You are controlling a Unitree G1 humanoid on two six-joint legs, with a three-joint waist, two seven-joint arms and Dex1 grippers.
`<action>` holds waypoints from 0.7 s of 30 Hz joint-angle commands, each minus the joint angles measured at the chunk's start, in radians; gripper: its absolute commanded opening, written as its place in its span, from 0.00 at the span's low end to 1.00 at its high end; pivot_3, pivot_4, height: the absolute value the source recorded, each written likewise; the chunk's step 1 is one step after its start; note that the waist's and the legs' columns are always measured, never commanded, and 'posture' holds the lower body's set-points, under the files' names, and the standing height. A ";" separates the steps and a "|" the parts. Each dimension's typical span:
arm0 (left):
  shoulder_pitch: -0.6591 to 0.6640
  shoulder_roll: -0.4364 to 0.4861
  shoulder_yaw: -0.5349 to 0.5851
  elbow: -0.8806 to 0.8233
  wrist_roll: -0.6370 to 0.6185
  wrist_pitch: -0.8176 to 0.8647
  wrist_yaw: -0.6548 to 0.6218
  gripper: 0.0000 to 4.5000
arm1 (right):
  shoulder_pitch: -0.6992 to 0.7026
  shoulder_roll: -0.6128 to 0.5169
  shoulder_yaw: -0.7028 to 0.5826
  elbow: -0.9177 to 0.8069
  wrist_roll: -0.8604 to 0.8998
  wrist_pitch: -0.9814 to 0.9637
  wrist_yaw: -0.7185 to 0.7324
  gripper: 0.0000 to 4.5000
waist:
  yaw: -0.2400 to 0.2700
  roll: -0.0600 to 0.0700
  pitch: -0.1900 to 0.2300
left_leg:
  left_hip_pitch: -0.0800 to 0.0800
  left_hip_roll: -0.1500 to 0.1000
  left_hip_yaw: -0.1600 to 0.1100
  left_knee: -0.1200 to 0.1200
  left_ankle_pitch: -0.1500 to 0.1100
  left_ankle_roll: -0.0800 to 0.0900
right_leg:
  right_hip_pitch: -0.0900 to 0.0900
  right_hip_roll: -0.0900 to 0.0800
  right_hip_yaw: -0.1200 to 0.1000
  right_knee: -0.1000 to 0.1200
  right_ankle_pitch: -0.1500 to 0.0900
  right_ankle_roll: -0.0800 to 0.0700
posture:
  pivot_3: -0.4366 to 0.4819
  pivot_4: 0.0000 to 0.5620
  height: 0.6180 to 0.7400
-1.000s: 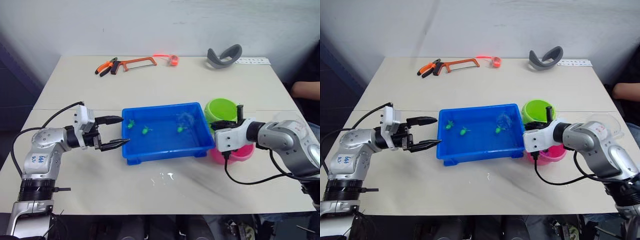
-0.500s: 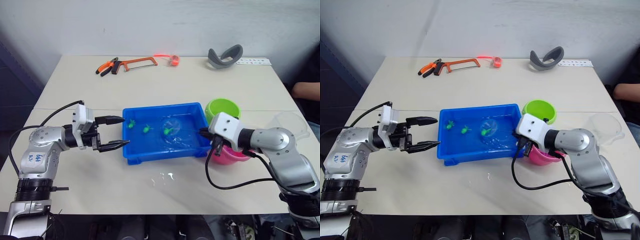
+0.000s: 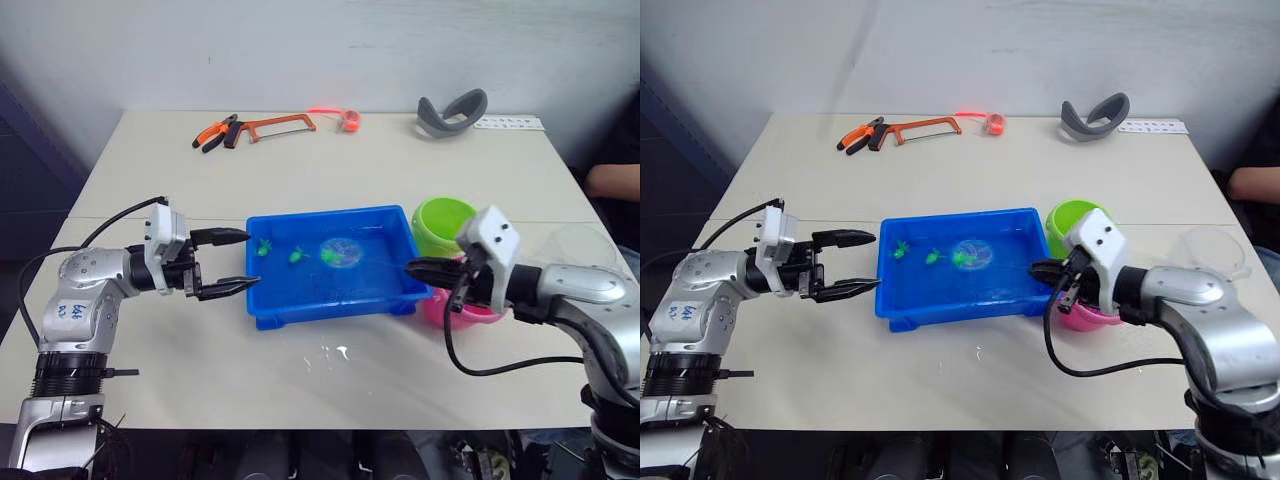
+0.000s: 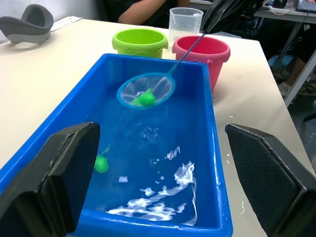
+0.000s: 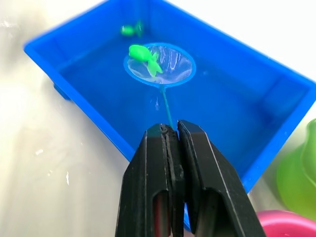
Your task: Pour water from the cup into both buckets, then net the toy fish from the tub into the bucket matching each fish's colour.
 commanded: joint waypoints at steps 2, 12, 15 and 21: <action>-0.053 -0.029 -0.001 -0.019 -0.040 0.034 0.019 0.98 | 0.056 -0.026 -0.137 -0.083 0.066 -0.040 -0.017 0.00 | 0.003 0.000 0.000 | 0.000 0.000 0.000 0.000 0.000 0.000 | 0.000 0.000 0.000 0.000 0.000 0.000 | 0.48 0.27 1.00; -0.164 -0.150 -0.083 -0.036 -0.049 0.167 0.086 0.98 | 0.240 -0.048 -0.430 -0.074 0.094 -0.197 -0.056 0.00 | 0.019 0.000 0.000 | 0.000 -0.001 0.001 0.000 0.000 0.001 | 0.000 0.002 0.000 0.000 0.000 0.001 | 0.48 0.27 1.00; -0.196 -0.180 -0.091 -0.022 -0.047 0.181 0.106 0.98 | 0.293 -0.079 -0.458 -0.012 0.012 -0.299 -0.074 0.00 | 0.019 0.000 0.000 | 0.000 -0.001 0.001 0.000 0.000 0.001 | 0.000 0.004 0.001 0.000 0.000 0.001 | 0.48 0.27 1.00; -0.222 -0.216 -0.115 0.000 -0.027 0.166 0.106 0.98 | 0.355 -0.124 -0.396 0.108 -0.171 -0.544 -0.131 0.00 | 0.018 0.000 0.000 | 0.001 0.000 0.002 0.000 0.001 0.000 | 0.001 0.007 0.002 0.000 0.000 0.001 | 0.48 0.27 1.00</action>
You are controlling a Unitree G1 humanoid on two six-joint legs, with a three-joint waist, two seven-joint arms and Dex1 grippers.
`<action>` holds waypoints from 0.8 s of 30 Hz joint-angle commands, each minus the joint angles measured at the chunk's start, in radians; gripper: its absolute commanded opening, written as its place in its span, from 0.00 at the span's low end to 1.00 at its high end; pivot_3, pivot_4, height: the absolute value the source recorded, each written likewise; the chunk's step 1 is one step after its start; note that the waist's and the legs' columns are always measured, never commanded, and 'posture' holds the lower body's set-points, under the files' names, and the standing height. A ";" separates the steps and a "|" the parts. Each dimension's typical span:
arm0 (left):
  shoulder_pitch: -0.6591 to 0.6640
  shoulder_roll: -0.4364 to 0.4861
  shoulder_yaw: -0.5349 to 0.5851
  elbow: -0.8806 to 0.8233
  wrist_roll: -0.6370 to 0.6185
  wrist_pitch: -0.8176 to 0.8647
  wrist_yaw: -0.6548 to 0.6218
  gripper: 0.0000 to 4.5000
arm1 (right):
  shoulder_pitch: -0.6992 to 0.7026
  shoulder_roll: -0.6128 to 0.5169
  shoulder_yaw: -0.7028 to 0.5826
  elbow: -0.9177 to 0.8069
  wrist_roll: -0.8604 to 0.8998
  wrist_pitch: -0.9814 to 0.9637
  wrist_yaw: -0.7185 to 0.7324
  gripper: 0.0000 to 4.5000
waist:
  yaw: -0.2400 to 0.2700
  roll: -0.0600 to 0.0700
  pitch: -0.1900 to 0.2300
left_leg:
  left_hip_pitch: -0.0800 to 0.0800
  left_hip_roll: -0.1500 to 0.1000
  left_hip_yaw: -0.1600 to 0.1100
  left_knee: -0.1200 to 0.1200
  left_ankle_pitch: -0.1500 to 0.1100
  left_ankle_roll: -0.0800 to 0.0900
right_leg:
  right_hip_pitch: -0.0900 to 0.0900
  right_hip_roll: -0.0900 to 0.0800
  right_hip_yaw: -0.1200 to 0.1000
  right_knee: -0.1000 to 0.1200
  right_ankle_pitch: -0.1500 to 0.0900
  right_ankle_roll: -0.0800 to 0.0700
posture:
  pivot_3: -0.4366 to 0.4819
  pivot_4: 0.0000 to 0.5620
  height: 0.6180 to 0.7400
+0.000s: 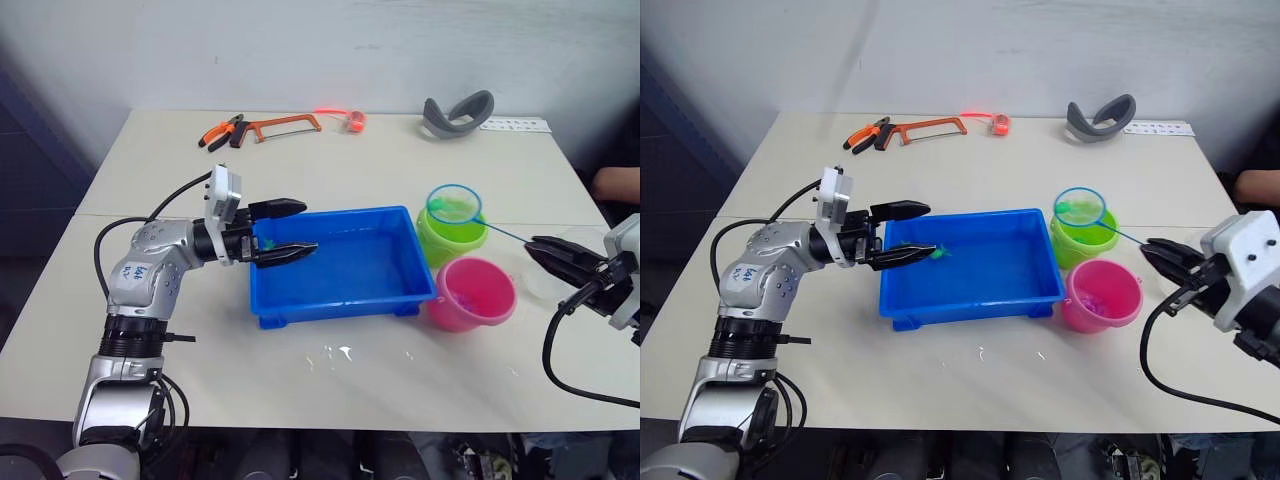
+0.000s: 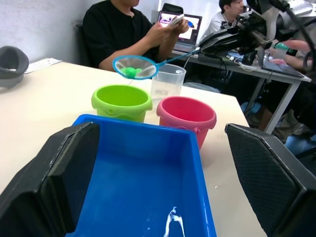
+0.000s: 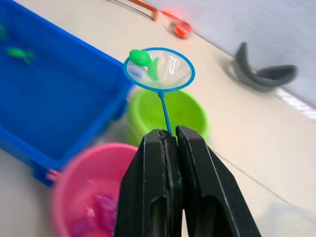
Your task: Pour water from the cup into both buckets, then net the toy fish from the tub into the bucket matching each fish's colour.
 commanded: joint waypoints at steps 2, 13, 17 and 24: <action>-0.029 -0.021 -0.010 0.003 0.004 -0.030 0.000 0.98 | 0.012 -0.031 0.061 0.083 -0.179 -0.239 -0.075 0.00 | -0.001 0.000 0.000 | 0.000 0.000 0.000 0.000 0.000 0.000 | 0.000 0.001 0.001 0.000 0.000 0.000 | 0.48 0.27 1.00; -0.020 -0.029 -0.020 0.009 0.016 -0.065 -0.008 0.98 | 0.051 -0.141 0.226 0.332 -0.595 -0.780 -0.249 0.00 | 0.000 0.000 0.000 | 0.001 0.001 0.000 0.000 0.001 -0.001 | 0.000 0.004 0.003 -0.001 0.000 0.000 | 0.48 0.27 1.00; -0.008 -0.029 -0.020 0.003 0.017 -0.072 -0.010 0.98 | 0.046 -0.169 0.246 0.393 -0.734 -0.947 -0.366 0.00 | -0.001 0.000 0.000 | 0.001 0.002 0.000 0.000 0.001 -0.002 | 0.000 0.004 0.003 -0.001 0.000 0.000 | 0.48 0.27 1.00; -0.006 -0.033 -0.023 0.016 0.023 -0.094 -0.017 0.98 | 0.064 -0.286 0.258 0.514 -1.031 -1.166 -0.602 0.00 | -0.001 0.000 0.000 | 0.001 0.002 0.000 0.000 0.001 -0.003 | 0.000 0.005 0.004 -0.001 0.000 0.000 | 0.48 0.27 1.00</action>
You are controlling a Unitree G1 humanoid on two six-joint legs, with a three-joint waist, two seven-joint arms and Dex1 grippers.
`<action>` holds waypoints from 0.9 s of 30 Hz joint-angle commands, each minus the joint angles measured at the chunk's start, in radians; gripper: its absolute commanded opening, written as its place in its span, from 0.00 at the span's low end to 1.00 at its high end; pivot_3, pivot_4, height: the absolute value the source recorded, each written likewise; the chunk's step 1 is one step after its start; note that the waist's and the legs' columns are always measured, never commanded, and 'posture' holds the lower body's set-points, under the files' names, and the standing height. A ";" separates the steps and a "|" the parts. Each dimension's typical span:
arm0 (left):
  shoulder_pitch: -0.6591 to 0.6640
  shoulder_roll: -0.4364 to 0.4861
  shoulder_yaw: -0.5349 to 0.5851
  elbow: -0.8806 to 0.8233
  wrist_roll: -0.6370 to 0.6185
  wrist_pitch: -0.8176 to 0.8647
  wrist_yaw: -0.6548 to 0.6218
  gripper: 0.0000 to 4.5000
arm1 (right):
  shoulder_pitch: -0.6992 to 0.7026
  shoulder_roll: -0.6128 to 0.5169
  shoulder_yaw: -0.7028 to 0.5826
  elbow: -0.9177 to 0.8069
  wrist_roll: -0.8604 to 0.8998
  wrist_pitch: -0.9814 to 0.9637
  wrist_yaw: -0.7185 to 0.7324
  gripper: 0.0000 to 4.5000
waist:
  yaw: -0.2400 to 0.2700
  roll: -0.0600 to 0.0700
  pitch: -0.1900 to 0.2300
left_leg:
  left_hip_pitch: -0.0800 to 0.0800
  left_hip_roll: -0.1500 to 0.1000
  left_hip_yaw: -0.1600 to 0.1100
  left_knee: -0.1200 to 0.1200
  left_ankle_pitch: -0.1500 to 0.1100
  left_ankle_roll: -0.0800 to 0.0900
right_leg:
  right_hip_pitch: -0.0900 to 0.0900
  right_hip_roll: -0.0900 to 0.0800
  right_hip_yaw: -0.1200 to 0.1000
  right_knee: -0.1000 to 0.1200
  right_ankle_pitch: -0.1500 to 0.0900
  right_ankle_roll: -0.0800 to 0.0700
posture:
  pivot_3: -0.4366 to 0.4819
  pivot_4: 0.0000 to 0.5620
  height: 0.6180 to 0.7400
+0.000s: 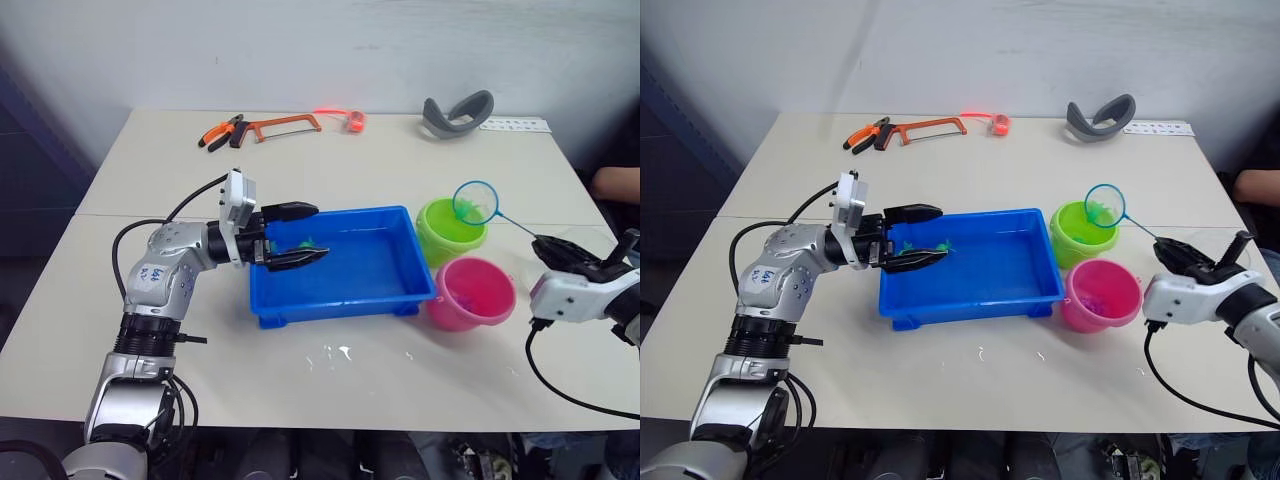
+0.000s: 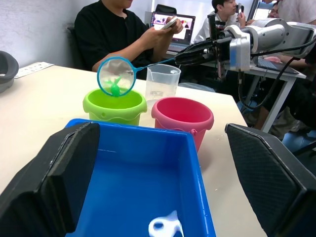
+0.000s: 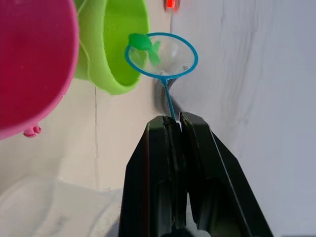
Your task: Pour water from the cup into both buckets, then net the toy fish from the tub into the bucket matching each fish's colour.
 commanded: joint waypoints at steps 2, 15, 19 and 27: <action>-0.003 -0.004 0.000 -0.012 0.002 -0.027 -0.006 0.98 | -0.006 -0.053 -0.025 0.064 -0.146 -0.078 -0.177 0.00 | -0.001 0.000 0.000 | 0.000 0.000 0.000 0.000 0.000 0.000 | 0.000 0.000 0.000 0.000 0.000 0.000 | 0.48 0.27 1.00; 0.048 0.053 0.078 -0.010 -0.039 -0.064 -0.047 0.98 | -0.052 0.004 0.090 -0.084 0.588 0.031 0.044 0.00 | -0.015 0.000 0.000 | 0.001 0.003 0.000 0.000 0.001 -0.002 | 0.001 0.003 0.000 -0.001 0.000 0.000 | 0.48 0.27 1.00; 0.114 0.124 0.158 0.002 -0.046 -0.112 -0.072 0.98 | -0.063 0.003 0.161 -0.292 0.972 0.351 0.248 0.00 | -0.024 0.000 0.000 | 0.001 0.005 -0.001 0.000 0.001 -0.002 | 0.001 0.001 0.000 0.000 0.000 -0.001 | 0.48 0.27 1.00; 0.288 0.235 0.311 0.001 -0.039 -0.150 -0.017 0.98 | -0.301 -0.047 0.384 -0.447 1.110 0.959 0.355 0.00 | -0.025 0.000 0.000 | 0.001 0.003 -0.003 0.001 -0.001 0.001 | 0.001 -0.010 -0.004 -0.002 0.000 -0.003 | 0.48 0.27 1.00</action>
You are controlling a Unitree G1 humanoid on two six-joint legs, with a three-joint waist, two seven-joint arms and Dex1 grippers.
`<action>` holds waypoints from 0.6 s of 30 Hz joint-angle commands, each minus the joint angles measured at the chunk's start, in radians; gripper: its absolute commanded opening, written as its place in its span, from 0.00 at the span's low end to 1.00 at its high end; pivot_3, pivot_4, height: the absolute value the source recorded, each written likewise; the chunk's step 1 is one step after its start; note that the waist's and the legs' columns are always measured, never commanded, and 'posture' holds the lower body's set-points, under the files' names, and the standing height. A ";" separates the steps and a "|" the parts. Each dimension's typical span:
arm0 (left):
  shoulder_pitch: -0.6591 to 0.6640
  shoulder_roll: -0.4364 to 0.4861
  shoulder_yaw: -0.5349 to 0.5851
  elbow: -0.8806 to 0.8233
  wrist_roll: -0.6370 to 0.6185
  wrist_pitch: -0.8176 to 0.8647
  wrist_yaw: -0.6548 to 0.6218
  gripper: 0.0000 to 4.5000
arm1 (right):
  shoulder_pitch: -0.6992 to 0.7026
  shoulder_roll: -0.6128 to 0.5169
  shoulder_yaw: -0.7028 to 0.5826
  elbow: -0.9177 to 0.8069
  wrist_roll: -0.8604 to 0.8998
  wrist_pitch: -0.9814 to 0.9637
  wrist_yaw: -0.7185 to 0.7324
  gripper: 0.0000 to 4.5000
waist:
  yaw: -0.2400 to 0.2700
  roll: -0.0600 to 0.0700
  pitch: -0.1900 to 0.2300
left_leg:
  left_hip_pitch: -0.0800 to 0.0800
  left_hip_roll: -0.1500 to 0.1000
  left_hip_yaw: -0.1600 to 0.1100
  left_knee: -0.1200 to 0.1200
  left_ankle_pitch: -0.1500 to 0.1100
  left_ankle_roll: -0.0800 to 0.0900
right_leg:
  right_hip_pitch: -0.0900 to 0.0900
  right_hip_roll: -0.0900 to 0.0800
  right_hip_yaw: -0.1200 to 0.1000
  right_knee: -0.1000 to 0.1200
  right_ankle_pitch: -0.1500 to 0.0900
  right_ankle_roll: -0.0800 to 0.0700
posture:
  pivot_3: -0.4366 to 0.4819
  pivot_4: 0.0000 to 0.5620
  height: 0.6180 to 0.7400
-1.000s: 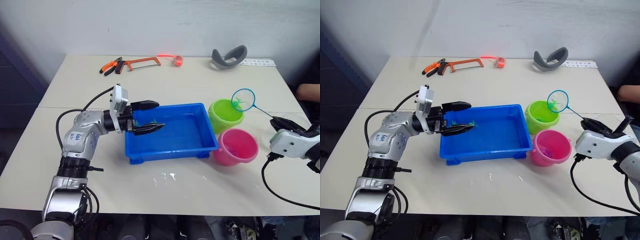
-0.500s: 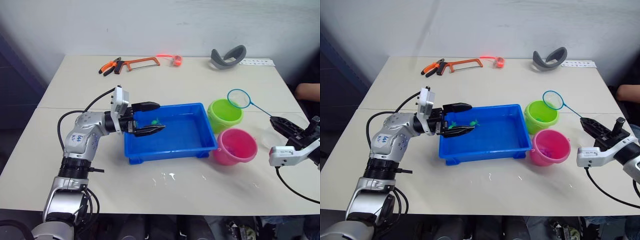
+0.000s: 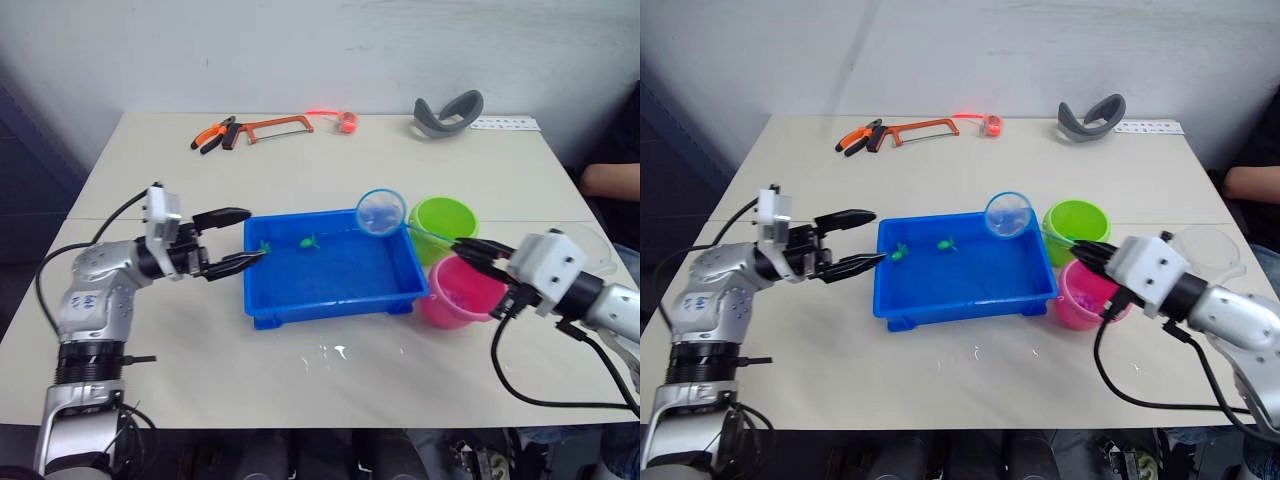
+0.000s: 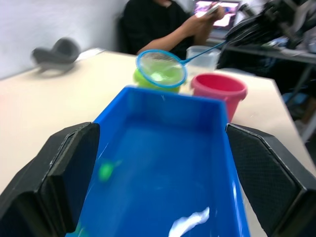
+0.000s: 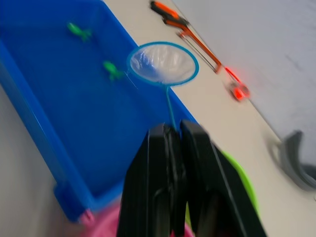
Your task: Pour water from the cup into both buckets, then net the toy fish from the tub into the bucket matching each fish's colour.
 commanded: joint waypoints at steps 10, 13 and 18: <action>0.201 0.108 0.137 -0.126 -0.024 0.021 0.085 0.98 | -0.294 0.089 0.292 0.043 -0.144 0.436 0.048 0.00 | -0.002 0.000 0.000 | -0.004 -0.003 -0.002 -0.001 -0.002 0.002 | -0.001 -0.003 -0.004 -0.004 0.000 0.001 | 0.48 0.27 1.00; 0.207 0.119 0.132 -0.144 -0.026 0.037 0.088 0.98 | -0.340 0.142 0.330 0.091 -0.178 0.461 0.057 0.00 | -0.003 0.000 0.000 | -0.004 -0.003 -0.002 -0.001 -0.002 0.001 | -0.001 -0.003 -0.004 -0.003 0.000 0.001 | 0.48 0.27 1.00; 0.195 0.133 0.109 -0.183 -0.024 0.076 0.093 0.98 | -0.403 0.258 0.353 0.190 -0.224 0.441 0.045 0.00 | -0.004 0.000 0.000 | -0.004 -0.003 -0.001 -0.001 -0.002 0.001 | -0.001 -0.002 -0.004 -0.002 0.000 0.001 | 0.48 0.27 1.00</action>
